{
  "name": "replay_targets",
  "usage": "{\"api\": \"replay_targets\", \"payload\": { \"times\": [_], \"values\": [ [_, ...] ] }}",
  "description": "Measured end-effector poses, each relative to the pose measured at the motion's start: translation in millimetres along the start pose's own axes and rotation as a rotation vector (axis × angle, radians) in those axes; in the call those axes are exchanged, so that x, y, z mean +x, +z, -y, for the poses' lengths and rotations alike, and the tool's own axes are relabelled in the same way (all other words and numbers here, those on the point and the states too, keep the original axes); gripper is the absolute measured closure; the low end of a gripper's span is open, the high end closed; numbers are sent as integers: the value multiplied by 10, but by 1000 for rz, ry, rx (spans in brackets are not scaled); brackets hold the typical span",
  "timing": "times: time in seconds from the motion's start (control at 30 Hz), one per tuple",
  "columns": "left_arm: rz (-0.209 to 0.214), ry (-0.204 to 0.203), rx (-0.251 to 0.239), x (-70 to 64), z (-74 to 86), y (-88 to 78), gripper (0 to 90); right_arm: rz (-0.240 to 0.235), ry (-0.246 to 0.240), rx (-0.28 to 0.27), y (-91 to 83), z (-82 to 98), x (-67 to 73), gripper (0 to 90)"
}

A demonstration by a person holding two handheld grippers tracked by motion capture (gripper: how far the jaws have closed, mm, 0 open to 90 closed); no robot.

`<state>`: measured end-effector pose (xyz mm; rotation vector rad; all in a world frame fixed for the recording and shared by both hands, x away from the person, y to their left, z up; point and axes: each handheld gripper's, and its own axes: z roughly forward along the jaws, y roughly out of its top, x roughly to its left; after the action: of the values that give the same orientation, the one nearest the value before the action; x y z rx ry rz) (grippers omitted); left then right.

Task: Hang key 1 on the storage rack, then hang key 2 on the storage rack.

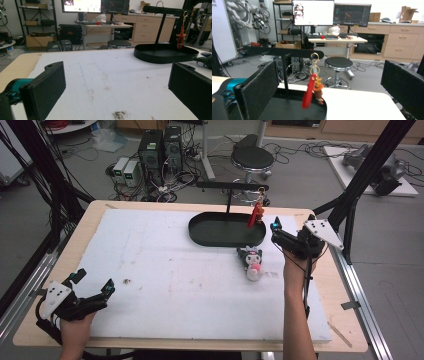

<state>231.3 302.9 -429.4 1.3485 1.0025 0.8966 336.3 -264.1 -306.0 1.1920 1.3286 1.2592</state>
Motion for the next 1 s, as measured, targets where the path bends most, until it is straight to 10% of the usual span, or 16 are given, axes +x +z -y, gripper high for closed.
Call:
{"api": "replay_targets", "payload": {
  "times": [1.0],
  "values": [
    [6,-2,-18,5,-54,-40,17,-28,19,89,-120,271,79,7]
  ]
}}
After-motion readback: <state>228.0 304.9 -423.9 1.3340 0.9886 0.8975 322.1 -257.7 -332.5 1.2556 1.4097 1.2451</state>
